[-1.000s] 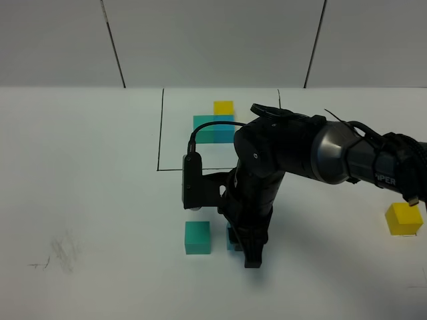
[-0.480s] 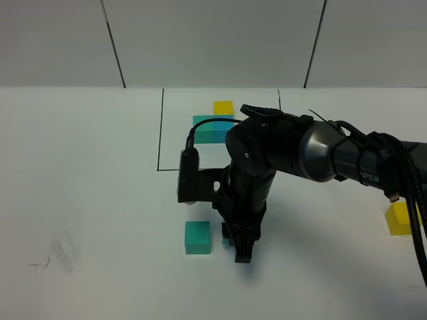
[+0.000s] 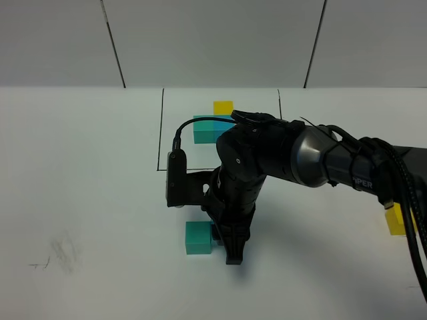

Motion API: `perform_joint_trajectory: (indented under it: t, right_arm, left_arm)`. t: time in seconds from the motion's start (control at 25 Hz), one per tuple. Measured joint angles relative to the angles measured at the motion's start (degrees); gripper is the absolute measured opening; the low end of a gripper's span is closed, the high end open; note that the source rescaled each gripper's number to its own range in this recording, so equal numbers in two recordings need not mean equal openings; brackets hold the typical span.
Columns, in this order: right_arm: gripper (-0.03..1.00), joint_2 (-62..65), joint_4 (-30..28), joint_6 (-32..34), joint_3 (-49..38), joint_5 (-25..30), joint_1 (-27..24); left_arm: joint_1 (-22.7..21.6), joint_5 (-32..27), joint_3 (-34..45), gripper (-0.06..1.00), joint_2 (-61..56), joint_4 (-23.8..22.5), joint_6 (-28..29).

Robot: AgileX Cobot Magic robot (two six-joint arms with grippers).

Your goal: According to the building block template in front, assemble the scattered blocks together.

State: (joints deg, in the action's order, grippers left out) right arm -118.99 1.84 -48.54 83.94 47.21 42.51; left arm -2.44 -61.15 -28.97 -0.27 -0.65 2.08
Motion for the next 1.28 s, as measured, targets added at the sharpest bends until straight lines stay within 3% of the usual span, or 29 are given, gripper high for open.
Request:
perform_joint_trajectory:
  t: [0.4,0.88,1.28]
  right_arm:
    - [0.26,-3.2,0.0,-0.4,1.0,0.2,0.2]
    - [0.26,-9.1,0.0,-1.1,9.5,7.8,0.2]
    - [0.26,-9.7,-0.1,-0.5,10.2,9.9,0.5]
  left_arm:
    - [0.0,0.0,0.0,0.52,0.0,0.0,0.0]
    - [0.0,0.0,0.0,0.52,0.0,0.0,-0.1]
    - [0.0,0.0,0.0,0.52,0.0,0.0,-0.1]
